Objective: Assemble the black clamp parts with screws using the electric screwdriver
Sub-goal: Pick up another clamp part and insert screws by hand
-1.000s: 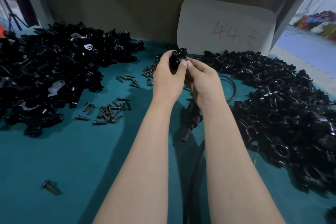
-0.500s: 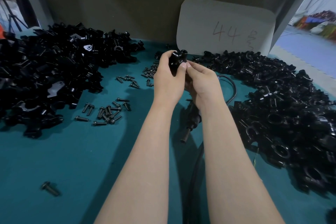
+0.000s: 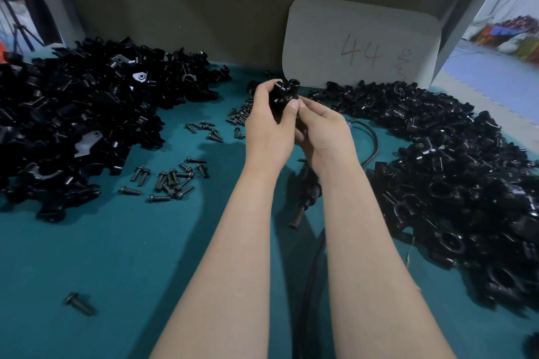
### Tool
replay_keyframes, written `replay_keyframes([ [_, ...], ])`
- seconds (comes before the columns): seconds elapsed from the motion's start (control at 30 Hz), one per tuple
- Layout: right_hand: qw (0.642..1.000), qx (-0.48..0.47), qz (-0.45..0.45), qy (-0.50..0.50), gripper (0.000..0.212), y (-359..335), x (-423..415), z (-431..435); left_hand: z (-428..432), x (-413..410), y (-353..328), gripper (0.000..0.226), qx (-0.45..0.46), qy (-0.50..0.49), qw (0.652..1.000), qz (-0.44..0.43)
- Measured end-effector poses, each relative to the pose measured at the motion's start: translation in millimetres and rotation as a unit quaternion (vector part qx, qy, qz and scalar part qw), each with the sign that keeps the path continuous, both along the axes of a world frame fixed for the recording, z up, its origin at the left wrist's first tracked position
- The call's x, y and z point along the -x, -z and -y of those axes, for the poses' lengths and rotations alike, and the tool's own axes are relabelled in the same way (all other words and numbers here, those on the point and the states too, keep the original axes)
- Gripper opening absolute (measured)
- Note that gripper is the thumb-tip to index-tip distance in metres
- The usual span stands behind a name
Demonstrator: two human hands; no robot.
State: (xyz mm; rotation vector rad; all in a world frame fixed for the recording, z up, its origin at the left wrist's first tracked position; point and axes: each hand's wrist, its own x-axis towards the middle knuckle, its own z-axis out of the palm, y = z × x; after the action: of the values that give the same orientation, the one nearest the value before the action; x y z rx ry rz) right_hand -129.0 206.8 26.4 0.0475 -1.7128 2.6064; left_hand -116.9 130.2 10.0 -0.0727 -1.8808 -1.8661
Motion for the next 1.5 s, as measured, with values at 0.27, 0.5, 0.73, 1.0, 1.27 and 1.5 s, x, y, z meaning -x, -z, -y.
replay_keyframes([
  [0.27,1.000,0.001,0.012,0.003,0.017,-1,-2,1,0,0,-1,0.030,-0.001,-0.003,1.000,-0.002],
  [0.5,1.000,0.009,0.019,0.006,0.016,-3,-6,2,0,0,0,0.030,0.018,-0.020,1.000,-0.007],
  [0.73,0.993,-0.111,-0.001,0.026,0.023,-4,-8,11,3,-5,-7,0.035,0.040,-0.090,0.994,0.039],
  [1.0,0.853,-0.503,-0.108,0.090,0.032,12,1,35,34,-4,-10,0.020,-0.359,-0.107,0.922,0.100],
  [1.27,0.703,-0.709,-0.036,-0.047,0.032,29,18,73,39,-2,-8,0.018,-0.452,-0.093,0.881,0.103],
  [1.5,0.714,-0.697,-0.043,0.046,0.022,29,21,69,37,-2,-8,0.022,-0.457,-0.088,0.878,0.117],
])
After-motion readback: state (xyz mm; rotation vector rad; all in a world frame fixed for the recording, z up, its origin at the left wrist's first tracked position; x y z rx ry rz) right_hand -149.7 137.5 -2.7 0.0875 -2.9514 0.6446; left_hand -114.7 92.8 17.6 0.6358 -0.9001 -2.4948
